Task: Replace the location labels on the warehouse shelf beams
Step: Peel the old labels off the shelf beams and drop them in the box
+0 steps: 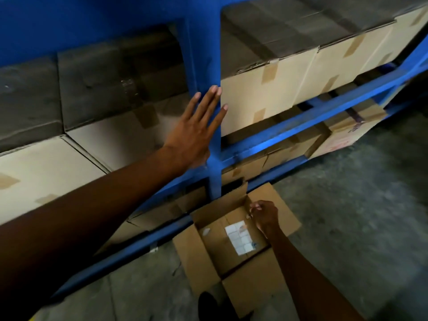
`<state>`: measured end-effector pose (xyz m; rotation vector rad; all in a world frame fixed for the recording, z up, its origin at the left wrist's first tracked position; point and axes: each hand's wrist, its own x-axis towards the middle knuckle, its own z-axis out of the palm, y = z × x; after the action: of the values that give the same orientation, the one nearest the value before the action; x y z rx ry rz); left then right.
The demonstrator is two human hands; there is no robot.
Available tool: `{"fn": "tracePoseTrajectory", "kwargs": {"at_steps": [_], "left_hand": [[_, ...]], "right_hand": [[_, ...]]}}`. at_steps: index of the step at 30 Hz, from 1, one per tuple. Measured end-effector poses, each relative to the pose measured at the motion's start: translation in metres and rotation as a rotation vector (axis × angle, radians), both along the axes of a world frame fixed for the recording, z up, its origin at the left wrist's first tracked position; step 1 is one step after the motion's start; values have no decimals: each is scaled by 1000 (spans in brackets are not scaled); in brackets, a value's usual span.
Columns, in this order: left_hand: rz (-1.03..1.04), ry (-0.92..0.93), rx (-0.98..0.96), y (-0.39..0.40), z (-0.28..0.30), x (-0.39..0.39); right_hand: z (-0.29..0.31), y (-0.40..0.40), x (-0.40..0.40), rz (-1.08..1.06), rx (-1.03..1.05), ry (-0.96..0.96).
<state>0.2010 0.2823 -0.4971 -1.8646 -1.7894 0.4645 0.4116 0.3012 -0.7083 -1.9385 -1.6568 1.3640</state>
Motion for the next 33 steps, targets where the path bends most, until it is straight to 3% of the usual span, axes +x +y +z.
{"fn": "tracePoseTrajectory", "kwargs": {"at_steps": [11, 14, 17, 20, 25, 33], "left_hand": [[5, 31, -46, -2, 5, 3], [15, -145, -122, 0, 19, 17], [-107, -267, -79, 11, 45, 32], [-210, -204, 91, 26, 80, 44], [-205, -59, 299, 56, 136, 55], [12, 91, 250, 87, 145, 49]], "right_hand": [[29, 11, 7, 93, 45, 25], [72, 27, 13, 154, 126, 6], [137, 55, 20, 126, 316, 44], [208, 89, 33, 99, 538, 58], [306, 143, 51, -27, 774, 137], [376, 217, 52, -100, 952, 88]]}}
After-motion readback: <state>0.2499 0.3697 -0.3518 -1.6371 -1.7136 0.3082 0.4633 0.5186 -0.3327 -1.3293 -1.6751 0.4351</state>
